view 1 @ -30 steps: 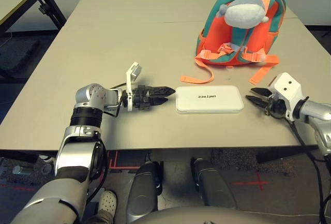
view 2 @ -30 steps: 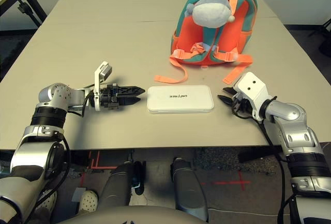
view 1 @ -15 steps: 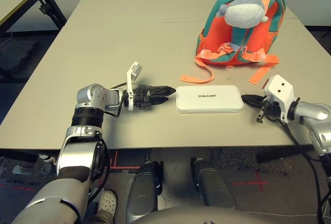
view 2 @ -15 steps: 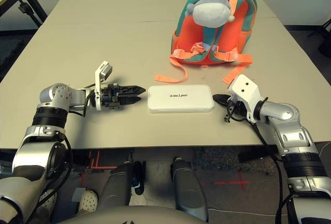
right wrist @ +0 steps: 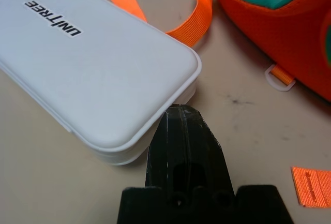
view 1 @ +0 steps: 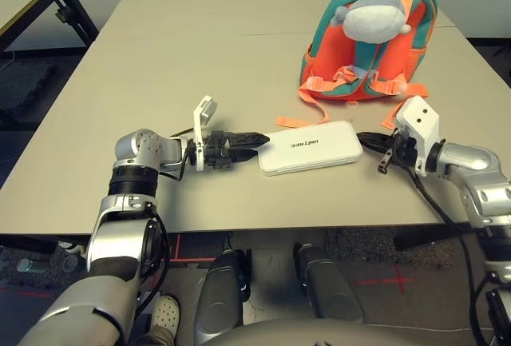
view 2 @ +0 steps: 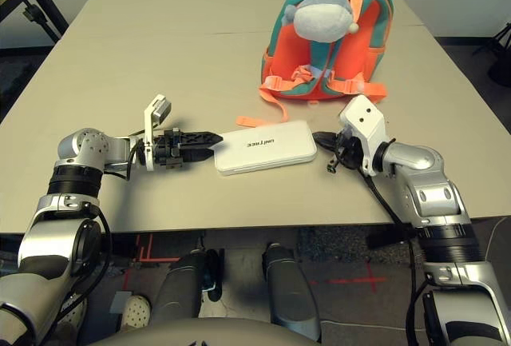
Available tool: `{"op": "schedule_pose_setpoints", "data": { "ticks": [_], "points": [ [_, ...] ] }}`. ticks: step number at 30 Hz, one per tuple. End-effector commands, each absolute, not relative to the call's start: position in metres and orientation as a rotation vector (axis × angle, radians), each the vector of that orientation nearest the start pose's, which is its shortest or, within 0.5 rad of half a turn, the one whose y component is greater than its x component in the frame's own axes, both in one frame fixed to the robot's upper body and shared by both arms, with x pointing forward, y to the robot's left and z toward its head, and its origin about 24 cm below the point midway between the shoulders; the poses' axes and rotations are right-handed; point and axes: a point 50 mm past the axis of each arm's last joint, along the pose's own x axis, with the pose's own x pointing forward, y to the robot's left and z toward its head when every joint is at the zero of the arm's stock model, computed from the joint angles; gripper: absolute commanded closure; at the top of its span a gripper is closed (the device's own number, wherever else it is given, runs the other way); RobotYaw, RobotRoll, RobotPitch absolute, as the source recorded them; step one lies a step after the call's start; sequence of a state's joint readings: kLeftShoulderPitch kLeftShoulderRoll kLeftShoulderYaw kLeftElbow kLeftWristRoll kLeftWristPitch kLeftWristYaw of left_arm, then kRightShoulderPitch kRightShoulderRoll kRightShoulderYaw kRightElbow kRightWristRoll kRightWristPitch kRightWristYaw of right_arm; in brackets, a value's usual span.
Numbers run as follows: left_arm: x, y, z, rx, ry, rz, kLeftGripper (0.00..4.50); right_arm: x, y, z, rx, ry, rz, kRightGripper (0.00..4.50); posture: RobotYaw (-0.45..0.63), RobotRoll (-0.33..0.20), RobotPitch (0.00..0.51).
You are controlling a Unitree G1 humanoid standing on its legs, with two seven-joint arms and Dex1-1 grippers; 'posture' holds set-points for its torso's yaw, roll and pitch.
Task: Put the pencil case into the backpack and zip it.
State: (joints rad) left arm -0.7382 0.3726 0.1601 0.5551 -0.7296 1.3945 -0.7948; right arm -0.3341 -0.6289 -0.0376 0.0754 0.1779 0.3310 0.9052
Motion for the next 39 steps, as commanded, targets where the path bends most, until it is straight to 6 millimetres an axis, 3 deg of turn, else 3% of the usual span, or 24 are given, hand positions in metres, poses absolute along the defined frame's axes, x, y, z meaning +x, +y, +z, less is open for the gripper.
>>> {"op": "schedule_pose_setpoints", "data": {
  "ticks": [1,8,14,22,27,34,39],
  "points": [
    [0.314,0.152,0.093,-0.836,0.938,-0.928,0.00,0.288,-0.204,0.112,-0.376,0.253,0.901,4.48,-0.18,0.000,0.193],
    [0.313,0.155,0.093,-0.835,0.944,-0.908,0.00,0.276,-0.215,0.092,-0.529,0.379,0.957,4.48,-0.18,0.000,0.194],
    [0.312,0.170,0.091,-0.780,0.999,-0.820,0.00,0.278,-0.227,0.093,-0.533,0.387,0.927,4.48,-0.18,0.000,0.196],
    [0.314,0.175,0.095,-0.779,0.992,-0.799,0.00,0.279,-0.240,0.089,-0.548,0.414,0.903,4.48,-0.18,0.000,0.197],
    [0.314,0.168,0.094,-0.783,0.996,-0.810,0.00,0.278,-0.228,0.089,-0.503,0.398,0.936,4.48,-0.17,0.000,0.199],
    [0.313,0.160,0.092,-0.789,1.006,-0.828,0.00,0.275,-0.186,0.099,-0.176,0.317,0.958,4.48,-0.17,0.000,0.199],
    [0.313,0.158,0.092,-0.788,1.005,-0.828,0.00,0.273,-0.179,0.101,-0.161,0.326,0.965,4.48,-0.18,0.000,0.193]
  ]
}}
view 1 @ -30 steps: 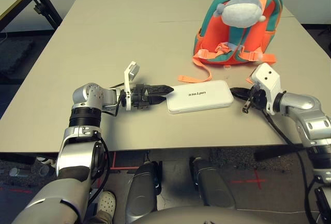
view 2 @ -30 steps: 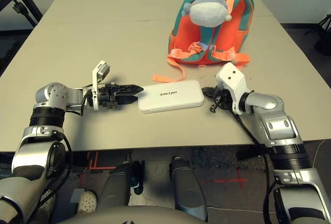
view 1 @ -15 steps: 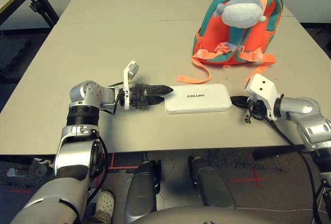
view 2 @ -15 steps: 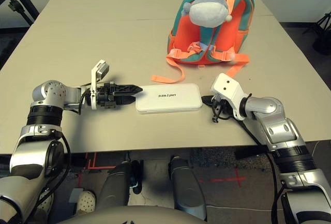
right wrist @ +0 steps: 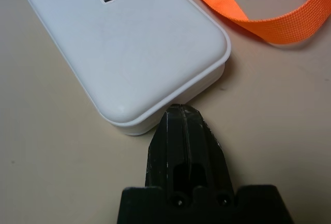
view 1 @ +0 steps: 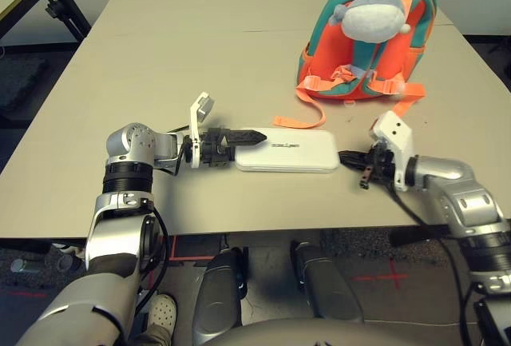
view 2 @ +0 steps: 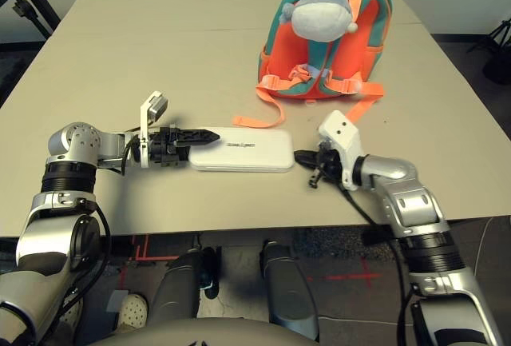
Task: Put the pencil case into the backpack and zip it.
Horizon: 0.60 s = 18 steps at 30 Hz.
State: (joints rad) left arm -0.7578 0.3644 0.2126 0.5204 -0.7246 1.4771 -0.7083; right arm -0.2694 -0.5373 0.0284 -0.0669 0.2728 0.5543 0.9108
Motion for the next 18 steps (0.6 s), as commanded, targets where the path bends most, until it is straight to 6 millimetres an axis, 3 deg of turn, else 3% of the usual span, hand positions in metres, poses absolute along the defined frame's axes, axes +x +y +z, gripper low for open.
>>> {"op": "schedule_pose_setpoints", "data": {
  "ticks": [1,6,7,9,15,18],
  "points": [
    [0.313,0.158,0.092,-0.787,1.005,-0.828,0.00,0.273,-0.180,0.101,-0.171,0.329,0.966,4.48,-0.18,0.000,0.193],
    [0.314,0.161,0.092,-0.784,0.993,-0.825,0.00,0.275,-0.190,0.100,-0.235,0.341,0.949,4.48,-0.18,0.000,0.192],
    [0.314,0.162,0.092,-0.785,0.984,-0.819,0.17,0.276,-0.192,0.100,-0.246,0.340,0.946,4.50,-0.18,0.000,0.192],
    [0.316,0.163,0.092,-0.789,0.970,-0.810,0.65,0.278,-0.193,0.100,-0.259,0.338,0.941,4.50,-0.18,0.000,0.192],
    [0.318,0.165,0.099,-0.795,0.910,-0.829,2.84,0.279,-0.195,0.097,-0.298,0.342,0.944,4.50,-0.17,0.000,0.194],
    [0.320,0.166,0.107,-0.796,0.878,-0.850,3.17,0.279,-0.196,0.095,-0.305,0.345,0.945,4.50,-0.17,0.000,0.196]
  ]
}}
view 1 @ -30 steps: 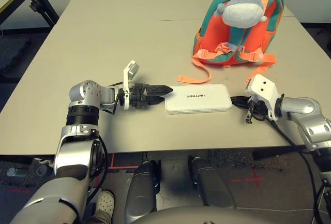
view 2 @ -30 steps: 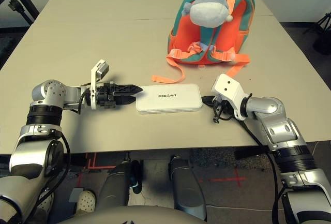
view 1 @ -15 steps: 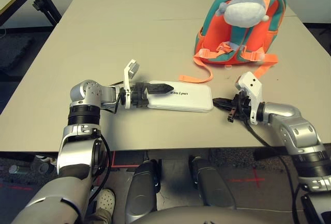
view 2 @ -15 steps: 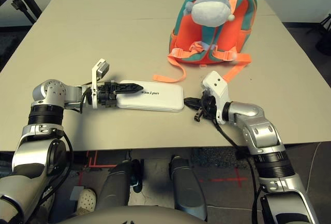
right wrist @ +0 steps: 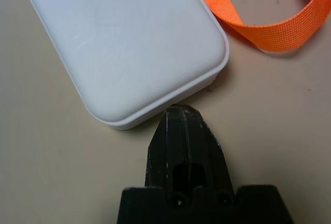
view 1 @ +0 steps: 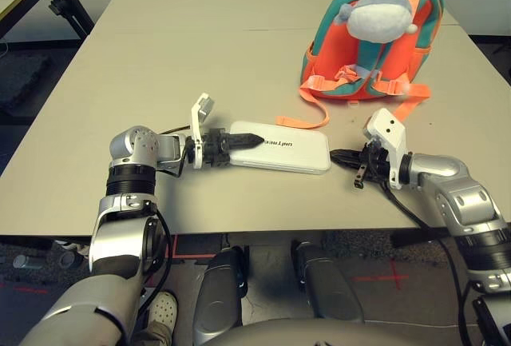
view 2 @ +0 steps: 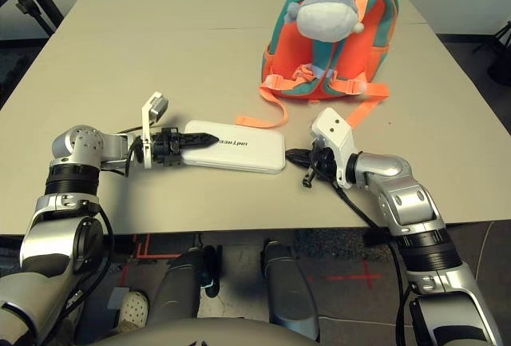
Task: Put the pencil case into the backpack and zip it.
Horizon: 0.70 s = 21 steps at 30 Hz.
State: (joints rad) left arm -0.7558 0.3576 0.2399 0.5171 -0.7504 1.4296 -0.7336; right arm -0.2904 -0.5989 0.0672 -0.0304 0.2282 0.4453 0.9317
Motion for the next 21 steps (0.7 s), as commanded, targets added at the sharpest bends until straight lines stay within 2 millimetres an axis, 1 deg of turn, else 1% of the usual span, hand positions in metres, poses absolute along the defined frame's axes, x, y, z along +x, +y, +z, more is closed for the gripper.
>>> {"op": "schedule_pose_setpoints", "data": {
  "ticks": [1,7,10,12,13,15,18,20,21],
  "points": [
    [0.321,0.167,0.111,-0.798,0.859,-0.859,3.17,0.279,-0.197,0.095,-0.308,0.346,0.944,4.50,-0.17,0.000,0.196],
    [0.331,0.169,0.135,-0.820,0.709,-0.894,3.17,0.281,-0.202,0.092,-0.330,0.356,0.927,4.50,-0.17,0.000,0.200],
    [0.338,0.172,0.154,-0.844,0.594,-0.903,3.17,0.281,-0.206,0.090,-0.340,0.366,0.908,4.50,-0.18,0.000,0.201],
    [0.342,0.177,0.171,-0.856,0.495,-0.916,3.17,0.282,-0.209,0.088,-0.347,0.371,0.878,4.50,-0.18,0.000,0.201],
    [0.343,0.180,0.179,-0.863,0.451,-0.919,3.17,0.283,-0.211,0.087,-0.347,0.374,0.864,4.13,-0.18,0.000,0.201],
    [0.345,0.187,0.190,-0.865,0.396,-0.907,3.17,0.284,-0.215,0.087,-0.331,0.379,0.830,3.56,-0.18,0.000,0.201],
    [0.345,0.198,0.203,-0.841,0.333,-0.868,3.18,0.287,-0.224,0.092,-0.272,0.378,0.775,2.49,-0.18,0.000,0.202],
    [0.344,0.206,0.209,-0.833,0.305,-0.845,3.19,0.291,-0.232,0.100,-0.204,0.361,0.727,1.77,-0.18,0.000,0.203],
    [0.344,0.211,0.211,-0.826,0.290,-0.832,3.19,0.293,-0.238,0.106,-0.155,0.340,0.686,1.40,-0.17,0.000,0.205]
  ]
}}
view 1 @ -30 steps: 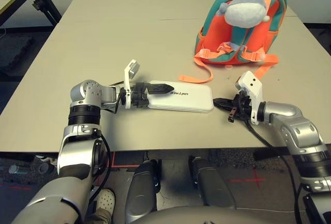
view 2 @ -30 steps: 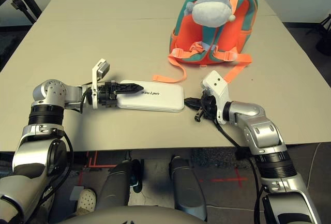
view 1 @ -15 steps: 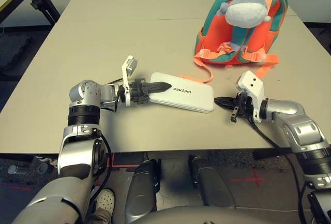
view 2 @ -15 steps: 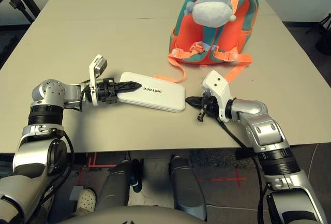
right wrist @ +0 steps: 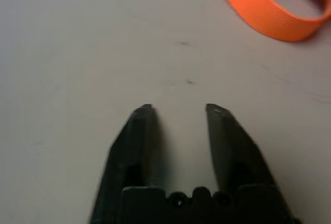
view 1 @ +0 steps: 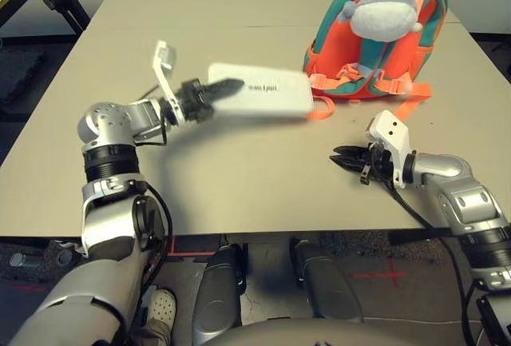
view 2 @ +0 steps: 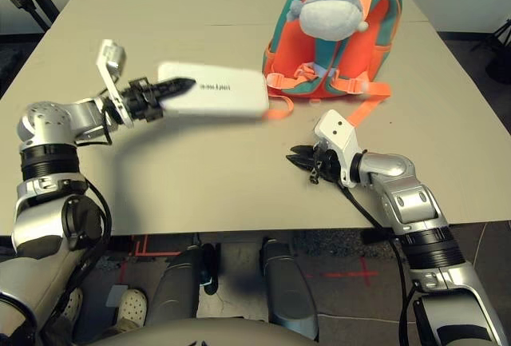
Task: Put the pencil case into the backpack and zip it.
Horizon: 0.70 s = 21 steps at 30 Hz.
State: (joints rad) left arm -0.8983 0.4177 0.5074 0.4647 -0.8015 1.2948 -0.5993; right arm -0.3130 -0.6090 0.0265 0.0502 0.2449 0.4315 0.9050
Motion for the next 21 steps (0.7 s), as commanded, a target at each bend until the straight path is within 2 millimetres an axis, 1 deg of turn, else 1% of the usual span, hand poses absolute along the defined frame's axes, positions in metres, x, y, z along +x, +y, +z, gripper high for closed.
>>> {"op": "schedule_pose_setpoints", "data": {
  "ticks": [1,2,4,7,9,12,16,18,21],
  "points": [
    [0.344,0.214,0.213,-0.822,0.279,-0.821,3.19,0.295,-0.243,0.112,-0.119,0.324,0.655,1.03,-0.17,0.000,0.205],
    [0.343,0.215,0.214,-0.819,0.274,-0.815,3.19,0.296,-0.246,0.115,-0.098,0.315,0.637,0.63,-0.17,0.000,0.206],
    [0.343,0.219,0.213,-0.818,0.274,-0.803,3.19,0.296,-0.256,0.123,-0.037,0.298,0.588,0.01,-0.16,0.000,0.205],
    [0.343,0.222,0.207,-0.821,0.279,-0.776,3.19,0.296,-0.272,0.141,0.085,0.253,0.501,0.00,-0.16,0.000,0.203],
    [0.343,0.222,0.204,-0.826,0.281,-0.770,3.19,0.296,-0.277,0.153,0.149,0.224,0.468,0.00,-0.17,0.000,0.200],
    [0.344,0.220,0.201,-0.828,0.284,-0.763,3.19,0.296,-0.280,0.166,0.219,0.187,0.442,0.00,-0.17,0.000,0.198],
    [0.347,0.218,0.199,-0.831,0.282,-0.752,3.19,0.301,-0.278,0.176,0.278,0.141,0.414,0.00,-0.18,0.000,0.195],
    [0.351,0.218,0.198,-0.832,0.270,-0.726,3.19,0.308,-0.272,0.180,0.307,0.110,0.410,0.00,-0.19,0.000,0.188],
    [0.354,0.217,0.200,-0.830,0.246,-0.710,3.19,0.318,-0.263,0.182,0.302,0.086,0.404,0.00,-0.19,0.000,0.188]
  ]
}}
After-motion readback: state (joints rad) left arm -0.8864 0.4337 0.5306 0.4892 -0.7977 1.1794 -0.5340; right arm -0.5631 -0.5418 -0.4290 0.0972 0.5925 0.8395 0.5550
